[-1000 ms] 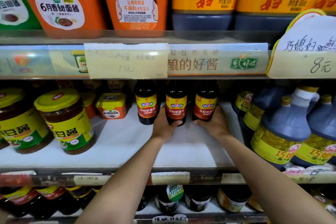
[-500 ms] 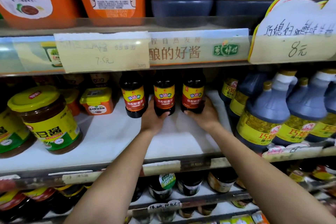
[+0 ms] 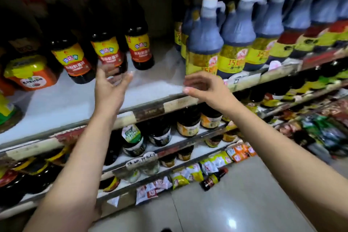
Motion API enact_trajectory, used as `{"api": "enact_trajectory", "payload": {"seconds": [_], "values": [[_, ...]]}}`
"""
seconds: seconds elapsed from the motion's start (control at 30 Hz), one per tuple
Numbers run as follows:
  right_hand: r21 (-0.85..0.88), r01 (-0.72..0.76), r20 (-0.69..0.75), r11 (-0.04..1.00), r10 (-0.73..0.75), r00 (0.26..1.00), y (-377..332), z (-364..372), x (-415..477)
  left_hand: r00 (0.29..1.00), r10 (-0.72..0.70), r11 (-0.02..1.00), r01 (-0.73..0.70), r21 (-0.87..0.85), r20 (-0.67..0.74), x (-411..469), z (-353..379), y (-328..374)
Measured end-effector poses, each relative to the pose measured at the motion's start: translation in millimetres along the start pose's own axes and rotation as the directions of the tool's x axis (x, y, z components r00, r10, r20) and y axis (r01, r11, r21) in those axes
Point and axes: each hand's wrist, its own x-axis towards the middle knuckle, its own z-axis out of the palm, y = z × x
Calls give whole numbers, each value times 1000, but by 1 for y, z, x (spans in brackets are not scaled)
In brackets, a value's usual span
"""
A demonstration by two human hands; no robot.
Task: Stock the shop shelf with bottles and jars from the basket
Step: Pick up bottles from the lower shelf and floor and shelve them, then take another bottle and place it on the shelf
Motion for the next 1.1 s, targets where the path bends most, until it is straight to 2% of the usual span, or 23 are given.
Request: {"api": "enact_trajectory", "payload": {"seconds": [0.13, 0.27, 0.4, 0.5, 0.57, 0.67, 0.77, 0.87, 0.97, 1.1], "values": [[22, -41, 36, 999, 40, 999, 23, -51, -53, 992, 63, 998, -61, -23, 113, -54, 42, 12], [28, -225, 47, 974, 223, 974, 73, -100, -111, 963, 36, 999, -32, -17, 267, -119, 105, 11], [38, -444, -26, 895, 446, 895, 136, -146, -173, 855, -131, 991, 103, 84, 502, -180, 181, -22], [95, -612, -89, 785, 619, 781, 192, -169, -211, 693, -324, 946, 229, 229, 644, -208, 223, -65], [227, -716, -136, 660, 750, 647, 230, -180, -234, 584, -463, 886, 314, 341, 666, -222, 247, -102], [401, -776, -205, 488, 873, 443, 284, -189, -261, 484, -607, 795, 363, 487, 630, -235, 280, -168], [508, -769, -229, 389, 921, 315, 352, -185, -280, 420, -700, 713, 371, 595, 577, -246, 313, -249], [532, -789, -200, 307, 951, 235, 428, -169, -291, 388, -741, 665, 313, 678, 548, -251, 348, -336], [535, -799, -166, 274, 961, 219, 506, -154, -291, 392, -760, 631, 259, 731, 518, -257, 383, -422], [545, -795, -141, 266, 964, 226, 623, -121, -283, 415, -719, 658, 150, 738, 557, -274, 418, -543]]}}
